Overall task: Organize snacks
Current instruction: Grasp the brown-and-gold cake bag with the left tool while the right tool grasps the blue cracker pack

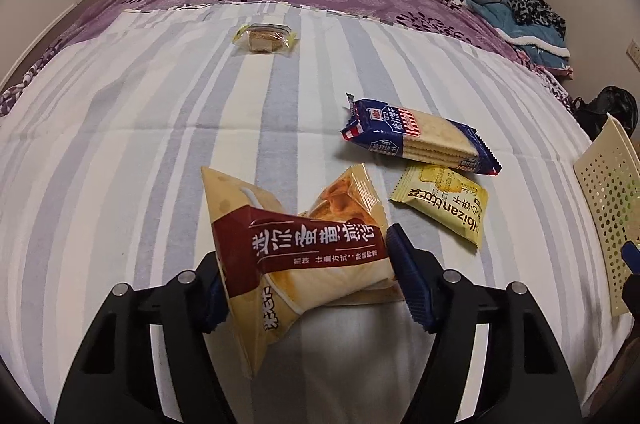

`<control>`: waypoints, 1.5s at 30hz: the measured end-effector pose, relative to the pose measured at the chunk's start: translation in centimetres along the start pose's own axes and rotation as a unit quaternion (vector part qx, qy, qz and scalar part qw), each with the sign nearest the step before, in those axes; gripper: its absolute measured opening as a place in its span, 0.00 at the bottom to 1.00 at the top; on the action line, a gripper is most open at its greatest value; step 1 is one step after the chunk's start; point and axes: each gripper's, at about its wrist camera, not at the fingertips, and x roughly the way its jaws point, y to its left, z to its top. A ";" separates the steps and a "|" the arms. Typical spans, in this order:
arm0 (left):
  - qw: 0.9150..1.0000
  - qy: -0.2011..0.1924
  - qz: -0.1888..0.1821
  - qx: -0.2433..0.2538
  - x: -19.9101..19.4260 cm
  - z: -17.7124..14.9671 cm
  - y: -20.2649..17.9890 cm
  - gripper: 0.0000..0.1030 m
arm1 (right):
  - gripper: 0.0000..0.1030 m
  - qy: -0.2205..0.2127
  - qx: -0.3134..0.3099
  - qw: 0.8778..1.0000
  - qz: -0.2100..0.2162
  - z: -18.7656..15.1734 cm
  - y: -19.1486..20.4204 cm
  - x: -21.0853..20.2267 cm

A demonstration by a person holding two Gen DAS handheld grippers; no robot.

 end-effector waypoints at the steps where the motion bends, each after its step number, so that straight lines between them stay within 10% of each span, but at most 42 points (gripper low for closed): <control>1: 1.000 -0.003 0.000 -0.001 -0.3 -0.1 0.3 0.68 | 0.95 0.001 -0.006 1.000 0.002 0.2 0.4 0.2; 16: 0.999 -0.023 -0.029 -0.022 -2.6 -0.3 3.0 0.57 | 0.95 0.057 -0.149 0.986 0.050 4.8 6.8 10.0; 31: 0.999 0.008 -0.035 -0.004 -1.6 -1.8 3.9 0.84 | 0.95 0.134 -0.236 0.955 0.119 8.7 10.7 20.1; 45: 0.999 0.016 -0.008 0.040 -2.7 -2.4 6.0 0.92 | 0.95 0.166 -0.255 0.939 0.158 5.7 10.8 18.0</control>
